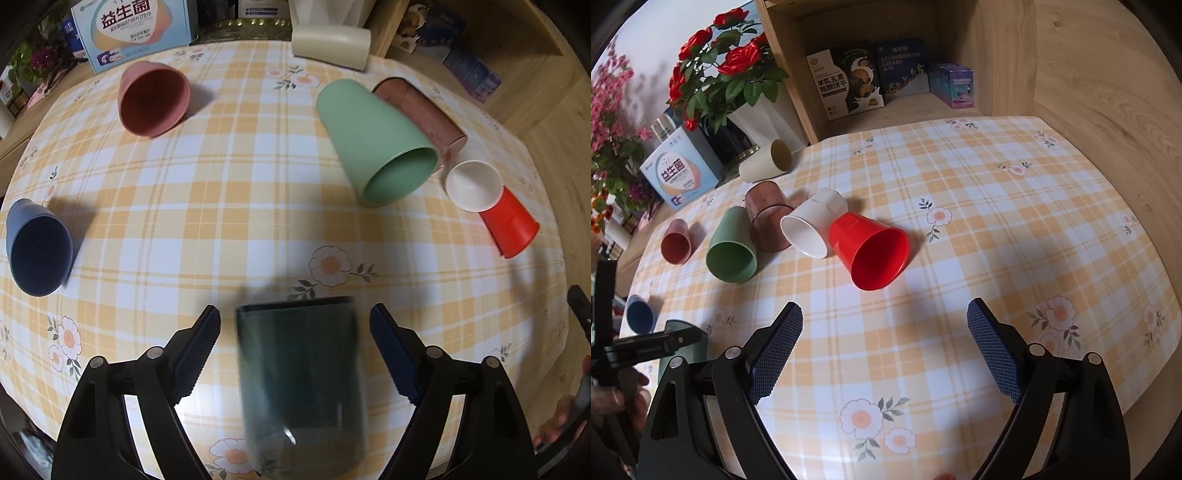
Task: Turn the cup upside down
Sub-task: 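Turn the dark green cup with the left tool and lower it onto the table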
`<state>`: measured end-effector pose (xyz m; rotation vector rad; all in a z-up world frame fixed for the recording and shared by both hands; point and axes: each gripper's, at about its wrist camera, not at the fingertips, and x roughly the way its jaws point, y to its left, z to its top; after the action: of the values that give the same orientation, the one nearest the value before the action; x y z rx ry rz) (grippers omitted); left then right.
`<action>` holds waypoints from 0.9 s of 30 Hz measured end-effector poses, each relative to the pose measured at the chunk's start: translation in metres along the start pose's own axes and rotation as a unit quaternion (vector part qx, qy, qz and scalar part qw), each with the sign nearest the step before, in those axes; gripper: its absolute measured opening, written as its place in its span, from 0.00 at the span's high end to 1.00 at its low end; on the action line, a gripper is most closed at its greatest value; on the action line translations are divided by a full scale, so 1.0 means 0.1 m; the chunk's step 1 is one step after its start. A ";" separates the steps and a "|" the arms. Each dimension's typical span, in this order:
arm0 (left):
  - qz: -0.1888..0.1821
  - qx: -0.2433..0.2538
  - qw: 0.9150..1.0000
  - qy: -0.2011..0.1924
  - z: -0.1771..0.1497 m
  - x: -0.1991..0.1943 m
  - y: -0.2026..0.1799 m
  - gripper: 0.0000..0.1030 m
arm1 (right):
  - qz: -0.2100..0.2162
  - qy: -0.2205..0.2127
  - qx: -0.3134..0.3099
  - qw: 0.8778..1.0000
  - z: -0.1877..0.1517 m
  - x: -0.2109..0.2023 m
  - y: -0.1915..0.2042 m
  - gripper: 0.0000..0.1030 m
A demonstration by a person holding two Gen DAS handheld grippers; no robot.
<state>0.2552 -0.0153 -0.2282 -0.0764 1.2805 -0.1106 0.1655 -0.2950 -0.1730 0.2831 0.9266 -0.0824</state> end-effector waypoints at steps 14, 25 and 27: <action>-0.054 -0.014 0.998 -0.035 -0.19 -0.28 0.25 0.41 | 0.005 0.004 -0.004 1.000 -0.03 -0.03 0.03 0.15; -0.052 -0.016 0.993 -0.108 -0.59 -0.72 0.64 0.41 | 0.007 0.013 -0.013 1.000 -0.07 -0.01 0.14 0.15; -0.045 -0.025 0.992 -0.117 -0.58 -0.76 0.73 0.41 | 0.008 0.014 -0.017 1.000 -0.08 -0.03 0.17 0.15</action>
<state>0.1816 0.0668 -0.1810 -0.1849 1.0448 -0.1430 0.1607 -0.2769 -0.1719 0.2614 0.9516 -0.0478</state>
